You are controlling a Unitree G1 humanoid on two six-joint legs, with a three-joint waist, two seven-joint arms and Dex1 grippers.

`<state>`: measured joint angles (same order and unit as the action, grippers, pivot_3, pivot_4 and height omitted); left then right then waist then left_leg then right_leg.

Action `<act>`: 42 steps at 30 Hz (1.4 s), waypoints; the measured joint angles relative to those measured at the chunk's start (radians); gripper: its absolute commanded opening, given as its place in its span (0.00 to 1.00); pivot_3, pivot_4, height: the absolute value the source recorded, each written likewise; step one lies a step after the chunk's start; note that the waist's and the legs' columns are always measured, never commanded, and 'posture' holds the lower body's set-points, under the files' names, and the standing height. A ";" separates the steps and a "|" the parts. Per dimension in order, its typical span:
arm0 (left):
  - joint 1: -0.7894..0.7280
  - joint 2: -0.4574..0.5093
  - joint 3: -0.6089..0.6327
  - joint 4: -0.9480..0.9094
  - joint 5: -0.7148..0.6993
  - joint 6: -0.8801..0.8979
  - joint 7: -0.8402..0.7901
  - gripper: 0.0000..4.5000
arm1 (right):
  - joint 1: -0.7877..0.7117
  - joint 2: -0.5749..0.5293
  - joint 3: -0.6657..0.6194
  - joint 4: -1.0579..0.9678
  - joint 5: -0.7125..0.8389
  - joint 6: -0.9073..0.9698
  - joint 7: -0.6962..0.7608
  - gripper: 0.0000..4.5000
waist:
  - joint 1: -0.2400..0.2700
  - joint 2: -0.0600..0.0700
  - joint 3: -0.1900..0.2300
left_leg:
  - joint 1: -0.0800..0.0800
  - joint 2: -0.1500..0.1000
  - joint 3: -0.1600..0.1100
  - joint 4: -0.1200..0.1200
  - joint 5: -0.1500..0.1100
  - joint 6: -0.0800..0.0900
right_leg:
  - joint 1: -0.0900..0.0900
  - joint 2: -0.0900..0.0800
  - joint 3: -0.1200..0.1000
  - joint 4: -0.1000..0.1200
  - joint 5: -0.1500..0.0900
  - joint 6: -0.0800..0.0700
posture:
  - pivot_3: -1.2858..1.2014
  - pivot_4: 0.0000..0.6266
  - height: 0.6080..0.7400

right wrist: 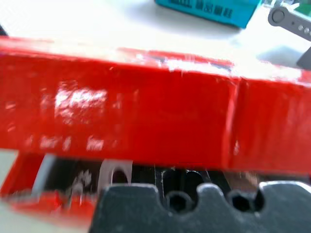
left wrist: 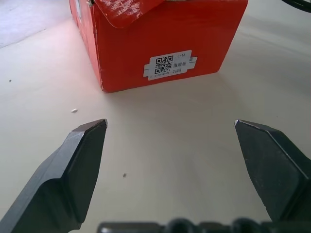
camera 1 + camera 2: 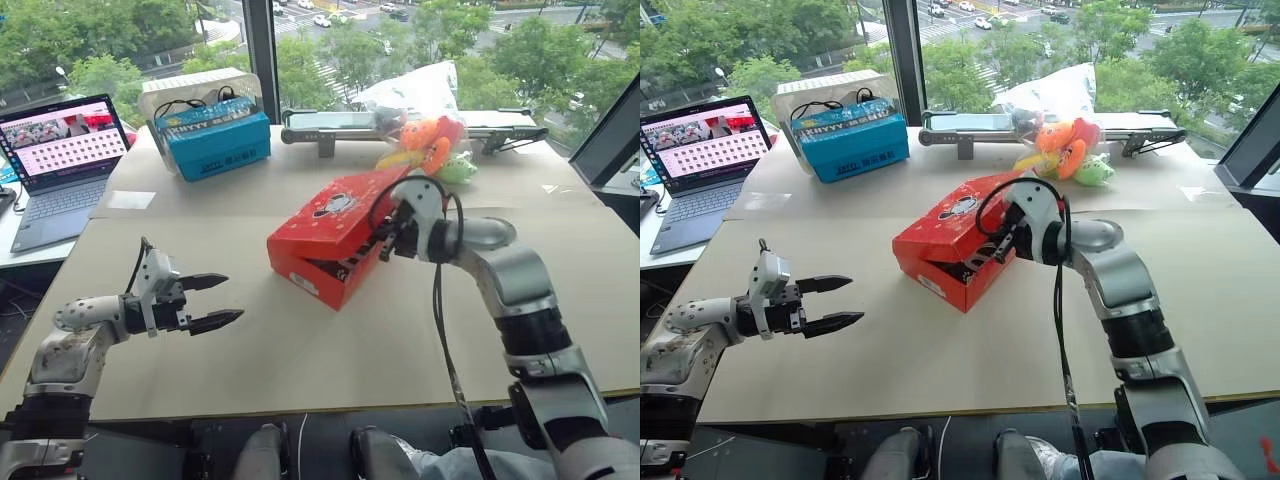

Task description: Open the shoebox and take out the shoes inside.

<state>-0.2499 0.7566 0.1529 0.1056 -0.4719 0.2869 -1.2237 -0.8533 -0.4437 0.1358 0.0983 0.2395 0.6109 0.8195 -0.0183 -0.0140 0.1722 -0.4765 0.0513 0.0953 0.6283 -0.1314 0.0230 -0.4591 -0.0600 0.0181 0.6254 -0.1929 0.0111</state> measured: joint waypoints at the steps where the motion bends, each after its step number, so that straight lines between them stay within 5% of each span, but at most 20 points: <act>1: -0.002 -0.004 0.000 0.000 0.000 0.000 0.001 1.00 | -0.026 0.021 0.005 0.011 0.000 -0.004 0.000 0.01 | -0.001 0.000 0.000 | 0.000 0.000 -0.001 0.000 0.000 0.000 | 0.000 0.000 0.000 0.000 0.000 0.000 | 0.52 0.24 0.97; 12: 0.026 -0.017 0.000 -0.047 -0.001 0.008 0.040 1.00 | -0.283 0.192 0.041 0.250 -0.030 -0.143 0.025 0.01 | -0.004 -0.002 -0.002 | 0.000 0.001 0.002 0.000 0.000 0.000 | 0.000 0.000 -0.002 0.001 0.000 -0.001 | 0.52 0.24 0.97; 16: 0.041 -0.019 0.002 -0.079 -0.004 0.019 0.057 1.00 | -0.318 0.260 0.074 0.363 -0.068 -0.221 0.026 0.01 | -0.008 -0.003 -0.002 | 0.000 0.001 0.004 -0.002 0.000 0.000 | -0.001 0.011 -0.004 0.006 -0.003 -0.005 | 0.52 0.24 0.97; 26: 0.072 -0.017 0.014 -0.117 -0.024 0.032 0.075 1.00 | -0.360 0.360 0.085 0.662 -0.147 -0.383 0.005 0.01 | -0.019 -0.005 -0.003 | 0.000 0.000 0.008 -0.002 0.001 0.002 | 0.000 0.000 -0.009 0.005 -0.002 -0.003 | 0.52 0.24 0.97; 30: 0.071 -0.013 0.016 -0.118 -0.025 0.039 0.073 1.00 | -0.353 0.305 0.069 0.552 -0.145 -0.350 0.009 0.01 | -0.020 -0.005 -0.003 | 0.000 0.001 0.008 -0.002 0.001 0.002 | -0.001 0.000 -0.009 0.005 -0.002 -0.003 | 0.52 0.24 0.97; 39: 0.057 -0.015 0.017 -0.138 -0.029 0.040 0.075 1.00 | -0.141 0.028 0.042 -0.116 -0.031 -0.022 0.107 0.01 | -0.017 -0.007 -0.004 | 0.001 0.002 0.010 -0.003 0.001 0.002 | -0.001 -0.002 -0.010 0.005 -0.004 -0.005 | 0.52 0.24 0.97; 42: 0.058 -0.021 0.017 -0.144 -0.035 0.041 0.079 1.00 | -0.107 -0.024 0.100 -0.141 -0.063 -0.013 0.134 0.18 | -0.027 -0.007 -0.004 | 0.002 0.002 0.012 -0.003 0.001 0.002 | -0.002 -0.002 -0.010 0.005 -0.003 -0.004 | 0.52 0.24 0.97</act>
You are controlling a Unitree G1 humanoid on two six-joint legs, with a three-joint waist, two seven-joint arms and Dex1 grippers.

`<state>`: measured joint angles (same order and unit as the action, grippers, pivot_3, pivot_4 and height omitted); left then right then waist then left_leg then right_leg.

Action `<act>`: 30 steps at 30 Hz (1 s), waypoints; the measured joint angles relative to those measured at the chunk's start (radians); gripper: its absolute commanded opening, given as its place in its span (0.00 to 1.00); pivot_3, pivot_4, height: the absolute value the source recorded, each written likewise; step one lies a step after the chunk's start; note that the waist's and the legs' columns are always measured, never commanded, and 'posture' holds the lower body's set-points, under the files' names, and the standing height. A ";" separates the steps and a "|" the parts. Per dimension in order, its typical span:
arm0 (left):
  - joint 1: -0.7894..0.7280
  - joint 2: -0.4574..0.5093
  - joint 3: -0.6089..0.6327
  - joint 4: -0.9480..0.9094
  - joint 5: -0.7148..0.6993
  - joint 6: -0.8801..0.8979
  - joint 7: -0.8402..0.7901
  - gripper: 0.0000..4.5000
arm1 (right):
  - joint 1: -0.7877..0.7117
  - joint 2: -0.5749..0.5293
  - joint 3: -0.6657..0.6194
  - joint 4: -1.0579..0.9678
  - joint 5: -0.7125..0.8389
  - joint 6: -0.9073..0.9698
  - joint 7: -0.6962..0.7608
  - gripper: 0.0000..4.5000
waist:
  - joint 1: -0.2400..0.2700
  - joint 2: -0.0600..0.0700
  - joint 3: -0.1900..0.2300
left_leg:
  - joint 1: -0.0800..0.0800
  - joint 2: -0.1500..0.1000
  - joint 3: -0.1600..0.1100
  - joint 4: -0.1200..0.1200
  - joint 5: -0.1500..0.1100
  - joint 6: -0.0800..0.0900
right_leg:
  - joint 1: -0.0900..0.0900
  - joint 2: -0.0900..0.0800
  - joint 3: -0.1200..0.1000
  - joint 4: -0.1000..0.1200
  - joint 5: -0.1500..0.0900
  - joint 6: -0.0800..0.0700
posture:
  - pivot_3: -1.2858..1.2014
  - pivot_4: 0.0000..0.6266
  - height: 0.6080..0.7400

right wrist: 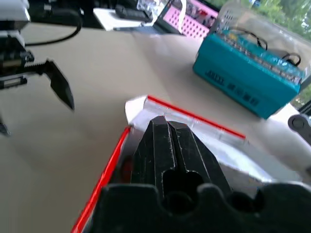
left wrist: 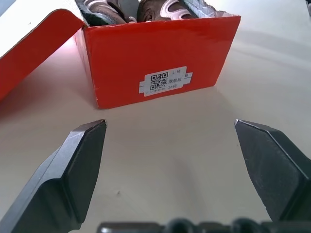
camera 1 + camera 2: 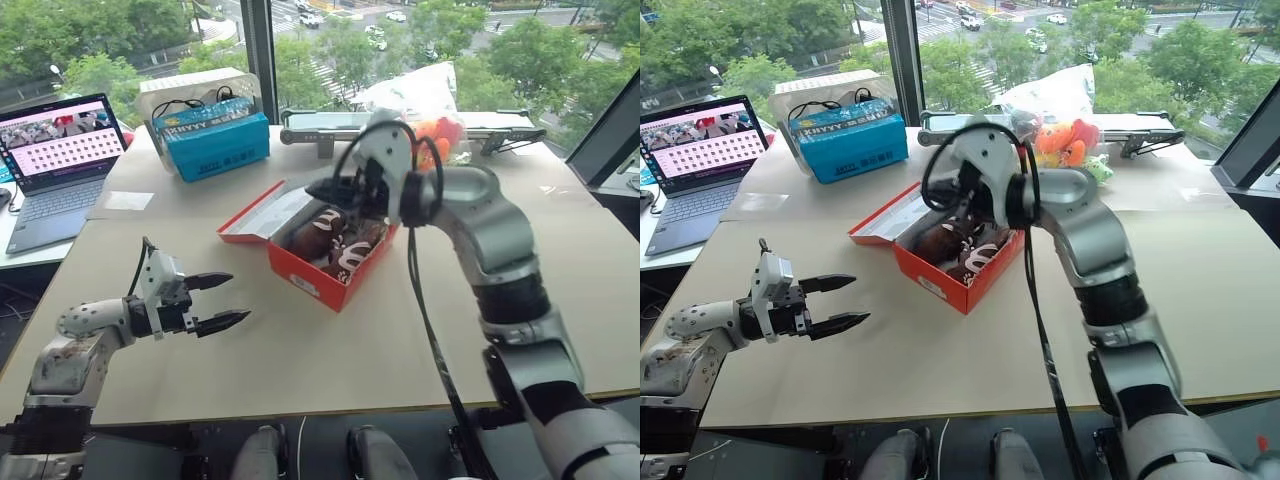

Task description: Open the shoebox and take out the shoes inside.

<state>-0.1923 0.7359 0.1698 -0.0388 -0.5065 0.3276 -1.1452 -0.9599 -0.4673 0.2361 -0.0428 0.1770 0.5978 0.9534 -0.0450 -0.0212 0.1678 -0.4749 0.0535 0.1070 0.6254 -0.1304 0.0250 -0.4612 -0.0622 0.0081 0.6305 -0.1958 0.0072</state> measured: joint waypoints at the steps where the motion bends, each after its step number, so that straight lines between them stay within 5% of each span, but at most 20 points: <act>1: 0.000 -0.003 -0.001 -0.004 -0.002 0.000 0.001 1.00 | 0.000 -0.003 0.017 0.006 -0.010 -0.008 0.004 0.24 | -0.001 0.000 0.000 | 0.000 0.000 0.000 0.000 0.000 0.000 | 0.000 0.000 0.000 0.000 0.001 0.000 | 0.52 0.24 0.97; 11: -0.001 -0.024 -0.017 -0.029 -0.004 0.006 0.024 1.00 | -0.016 -0.051 0.111 0.093 -0.095 -0.118 0.079 0.99 | 0.005 0.000 0.000 | 0.001 0.000 0.002 0.001 0.000 0.000 | 0.000 -0.002 -0.001 0.000 0.002 0.001 | 0.52 0.24 0.97; 22: -0.010 -0.048 -0.045 -0.030 -0.004 0.006 0.037 1.00 | -0.119 -0.025 0.195 0.409 -0.267 -0.359 0.116 0.99 | 0.001 0.000 0.000 | 0.001 0.000 0.004 0.001 0.000 0.000 | -0.001 0.001 0.001 -0.001 0.002 0.002 | 0.52 0.24 0.97; 30: -0.014 -0.054 -0.056 -0.032 -0.004 0.007 0.038 1.00 | -0.206 0.101 0.200 0.791 -0.399 -0.539 -0.088 0.99 | 0.005 -0.001 0.000 | 0.001 0.000 0.005 0.002 0.000 0.001 | 0.000 0.001 0.000 0.000 0.002 0.002 | 0.52 0.24 0.97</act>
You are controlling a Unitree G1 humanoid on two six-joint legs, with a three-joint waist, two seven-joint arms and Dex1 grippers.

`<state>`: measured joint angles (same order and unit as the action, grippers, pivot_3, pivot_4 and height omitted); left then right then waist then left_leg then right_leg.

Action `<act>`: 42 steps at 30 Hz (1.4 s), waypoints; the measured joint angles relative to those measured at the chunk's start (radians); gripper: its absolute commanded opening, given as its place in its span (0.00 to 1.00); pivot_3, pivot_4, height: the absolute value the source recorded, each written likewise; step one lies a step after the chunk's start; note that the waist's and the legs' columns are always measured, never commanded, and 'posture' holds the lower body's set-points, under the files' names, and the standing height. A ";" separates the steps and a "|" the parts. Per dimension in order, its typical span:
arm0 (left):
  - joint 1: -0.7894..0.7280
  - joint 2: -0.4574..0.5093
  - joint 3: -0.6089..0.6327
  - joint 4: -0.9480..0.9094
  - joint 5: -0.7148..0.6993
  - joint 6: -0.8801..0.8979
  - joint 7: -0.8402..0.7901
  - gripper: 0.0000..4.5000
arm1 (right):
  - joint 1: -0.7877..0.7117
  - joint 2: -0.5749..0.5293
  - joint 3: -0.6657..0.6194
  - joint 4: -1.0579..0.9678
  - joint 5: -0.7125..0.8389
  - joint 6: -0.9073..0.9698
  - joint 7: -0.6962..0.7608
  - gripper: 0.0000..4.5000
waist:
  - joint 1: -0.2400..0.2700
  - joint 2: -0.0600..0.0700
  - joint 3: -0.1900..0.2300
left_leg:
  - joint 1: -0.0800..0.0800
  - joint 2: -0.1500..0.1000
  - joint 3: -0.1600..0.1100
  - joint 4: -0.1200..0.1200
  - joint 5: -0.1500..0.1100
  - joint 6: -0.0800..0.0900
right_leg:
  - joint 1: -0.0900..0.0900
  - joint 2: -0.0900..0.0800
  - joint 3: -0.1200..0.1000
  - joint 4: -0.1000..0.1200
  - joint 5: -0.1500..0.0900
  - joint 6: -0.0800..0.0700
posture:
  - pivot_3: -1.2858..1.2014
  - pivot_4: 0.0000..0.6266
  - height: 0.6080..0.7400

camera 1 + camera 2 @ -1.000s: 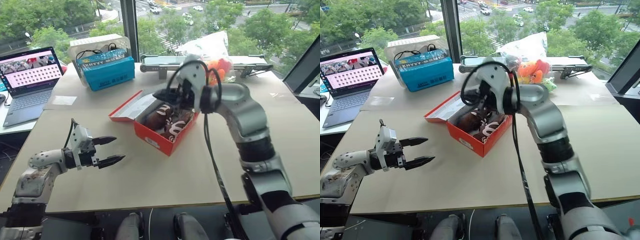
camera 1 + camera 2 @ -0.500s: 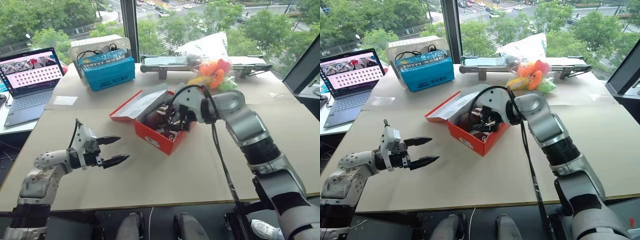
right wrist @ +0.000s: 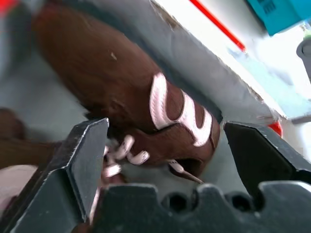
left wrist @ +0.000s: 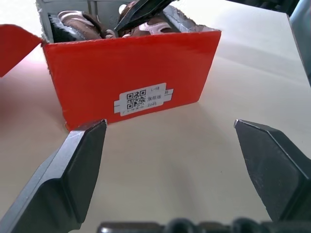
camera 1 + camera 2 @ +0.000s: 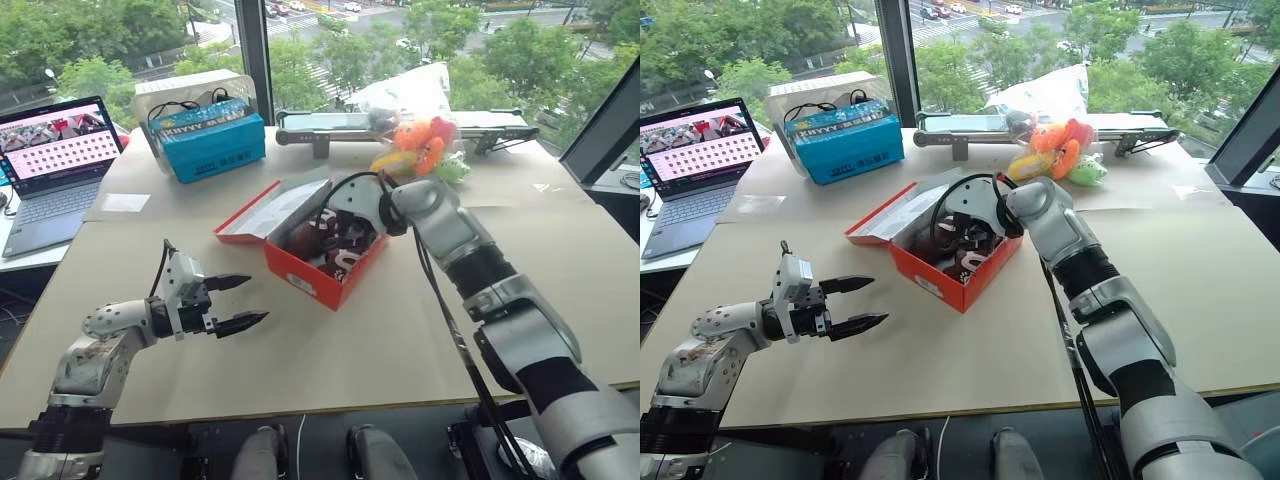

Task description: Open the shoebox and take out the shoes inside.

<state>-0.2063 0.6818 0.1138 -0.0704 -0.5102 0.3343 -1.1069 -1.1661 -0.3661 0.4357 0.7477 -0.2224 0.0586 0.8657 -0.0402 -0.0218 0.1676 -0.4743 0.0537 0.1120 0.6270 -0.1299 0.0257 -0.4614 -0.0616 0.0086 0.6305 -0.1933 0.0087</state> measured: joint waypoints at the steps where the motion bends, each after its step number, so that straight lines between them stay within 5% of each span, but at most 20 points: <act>1: 0.000 0.000 0.000 0.000 0.000 0.000 0.000 1.00 | -0.001 0.012 0.000 0.022 -0.010 -0.023 -0.017 0.99 | -0.002 0.000 0.000 | 0.000 0.000 0.000 0.000 0.000 0.000 | 0.000 0.000 0.001 0.000 0.000 0.000 | 0.52 0.24 0.97; 14: 0.004 0.010 0.001 -0.010 -0.001 0.016 0.006 1.00 | -0.048 0.132 0.016 0.259 -0.137 -0.251 -0.260 0.99 | -0.010 0.000 0.000 | 0.005 0.001 0.001 0.000 0.001 0.001 | 0.003 0.002 0.001 0.002 0.000 0.000 | 0.52 0.24 0.97; 23: 0.009 0.016 0.002 -0.031 -0.002 0.020 0.017 1.00 | -0.049 0.153 0.043 0.278 -0.178 -0.364 -0.175 0.99 | -0.025 -0.004 -0.002 | 0.011 0.001 0.001 0.000 0.001 0.001 | 0.004 0.002 0.002 0.010 -0.003 -0.003 | 0.52 0.24 0.97; 26: 0.009 0.016 0.002 -0.031 -0.002 0.021 0.021 1.00 | -0.051 0.162 0.058 0.296 -0.196 -0.392 -0.146 0.84 | -0.026 -0.005 -0.004 | 0.014 0.002 0.001 -0.001 0.000 0.001 | 0.005 0.002 0.002 0.012 -0.005 -0.005 | 0.52 0.24 0.97; 35: 0.022 0.017 0.007 -0.050 -0.005 0.042 0.028 1.00 | -0.081 0.199 0.051 0.384 -0.206 -0.400 -0.172 0.17 | -0.031 -0.006 -0.005 | 0.017 0.004 0.001 -0.001 0.000 0.000 | 0.006 0.001 0.002 0.013 -0.005 -0.005 | 0.52 0.24 0.97; 38: 0.027 0.017 0.013 -0.058 -0.005 0.043 0.033 1.00 | -0.082 0.206 0.044 0.392 -0.206 -0.400 -0.180 0.03 | -0.031 -0.006 -0.005 | 0.017 0.006 0.001 -0.002 0.000 0.000 | 0.006 0.001 0.002 0.013 -0.004 -0.006 | 0.52 0.24 0.97; 42: 0.029 0.017 0.019 -0.068 -0.005 0.043 0.036 1.00 | -0.082 0.214 0.026 0.400 -0.205 -0.400 -0.190 0.00 | -0.030 -0.006 -0.005 | 0.017 0.009 0.002 -0.002 0.000 0.000 | 0.005 0.001 0.001 0.013 -0.004 -0.007 | 0.52 0.24 0.97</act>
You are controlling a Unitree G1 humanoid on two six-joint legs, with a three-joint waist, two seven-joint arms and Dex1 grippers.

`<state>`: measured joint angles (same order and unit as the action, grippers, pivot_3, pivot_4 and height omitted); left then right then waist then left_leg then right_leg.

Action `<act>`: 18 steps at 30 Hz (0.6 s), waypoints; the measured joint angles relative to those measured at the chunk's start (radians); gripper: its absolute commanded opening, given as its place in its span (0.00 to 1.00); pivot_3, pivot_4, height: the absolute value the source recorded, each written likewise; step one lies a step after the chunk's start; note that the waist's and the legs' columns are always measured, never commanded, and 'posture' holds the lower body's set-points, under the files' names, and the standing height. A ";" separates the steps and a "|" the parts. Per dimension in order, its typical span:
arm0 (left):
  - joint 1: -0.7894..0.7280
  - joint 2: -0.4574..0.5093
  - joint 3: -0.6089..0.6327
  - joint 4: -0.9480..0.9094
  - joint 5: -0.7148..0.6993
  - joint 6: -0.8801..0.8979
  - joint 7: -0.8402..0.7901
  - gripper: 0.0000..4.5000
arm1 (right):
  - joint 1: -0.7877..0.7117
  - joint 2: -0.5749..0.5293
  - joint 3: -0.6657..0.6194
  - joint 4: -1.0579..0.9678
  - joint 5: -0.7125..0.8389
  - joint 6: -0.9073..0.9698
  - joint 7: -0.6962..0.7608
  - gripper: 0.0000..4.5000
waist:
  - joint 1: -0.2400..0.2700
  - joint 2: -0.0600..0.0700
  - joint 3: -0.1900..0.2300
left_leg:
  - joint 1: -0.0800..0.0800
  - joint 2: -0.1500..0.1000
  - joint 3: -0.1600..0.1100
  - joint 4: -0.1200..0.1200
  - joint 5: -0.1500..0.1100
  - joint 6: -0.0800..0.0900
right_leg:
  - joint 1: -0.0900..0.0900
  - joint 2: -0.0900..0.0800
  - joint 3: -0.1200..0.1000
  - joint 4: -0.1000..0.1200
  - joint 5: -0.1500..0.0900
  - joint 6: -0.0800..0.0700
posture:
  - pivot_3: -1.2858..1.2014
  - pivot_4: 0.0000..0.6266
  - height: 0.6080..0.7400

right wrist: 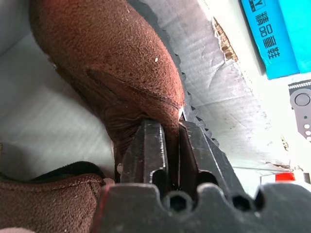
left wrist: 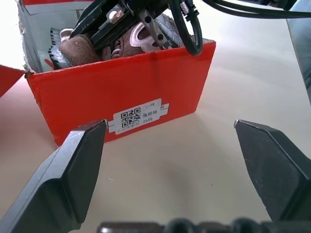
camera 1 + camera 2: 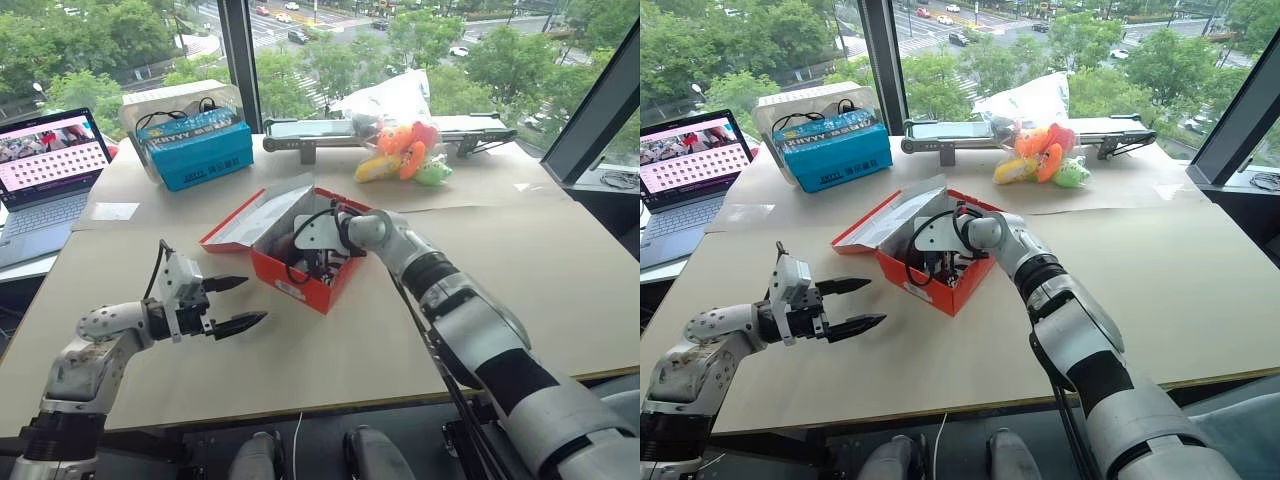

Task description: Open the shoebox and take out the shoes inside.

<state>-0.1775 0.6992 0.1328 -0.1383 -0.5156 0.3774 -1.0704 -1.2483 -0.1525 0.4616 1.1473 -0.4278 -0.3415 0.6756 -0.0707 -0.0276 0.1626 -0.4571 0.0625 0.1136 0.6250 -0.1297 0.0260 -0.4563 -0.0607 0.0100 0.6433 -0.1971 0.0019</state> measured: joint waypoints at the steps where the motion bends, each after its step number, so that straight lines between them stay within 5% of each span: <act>1: 0.000 0.000 0.000 -0.001 0.000 0.000 0.000 1.00 | 0.000 0.001 -0.002 0.001 0.000 0.001 -0.003 0.00 | 0.000 0.000 0.000 | 0.000 0.000 0.000 0.000 0.000 0.000 | 0.000 0.000 0.000 0.000 0.000 0.000 | 0.52 0.24 0.97; 10: -0.006 0.000 0.000 0.001 0.000 0.000 -0.002 1.00 | -0.001 -0.015 -0.034 -0.040 0.010 0.026 0.005 0.00 | 0.001 0.000 0.000 | -0.002 0.002 0.003 -0.001 0.000 0.000 | -0.003 0.000 -0.001 -0.001 0.000 -0.002 | 0.52 0.24 0.97; 18: -0.024 -0.001 -0.006 0.038 0.003 -0.002 -0.015 1.00 | 0.096 -0.115 -0.055 -0.357 0.058 0.049 0.137 0.00 | 0.007 0.000 0.000 | -0.004 0.002 0.005 -0.001 0.000 0.000 | -0.003 0.000 -0.002 -0.003 -0.002 -0.002 | 0.52 0.24 0.97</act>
<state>-0.2013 0.6984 0.1273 -0.1000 -0.5123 0.3749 -1.0854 -1.1523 -0.2674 0.4064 0.7905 -0.3696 -0.2922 0.8122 -0.0634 -0.0275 0.1630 -0.4612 0.0646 0.1186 0.6238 -0.1296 0.0259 -0.4588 -0.0603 0.0078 0.6406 -0.1989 -0.0003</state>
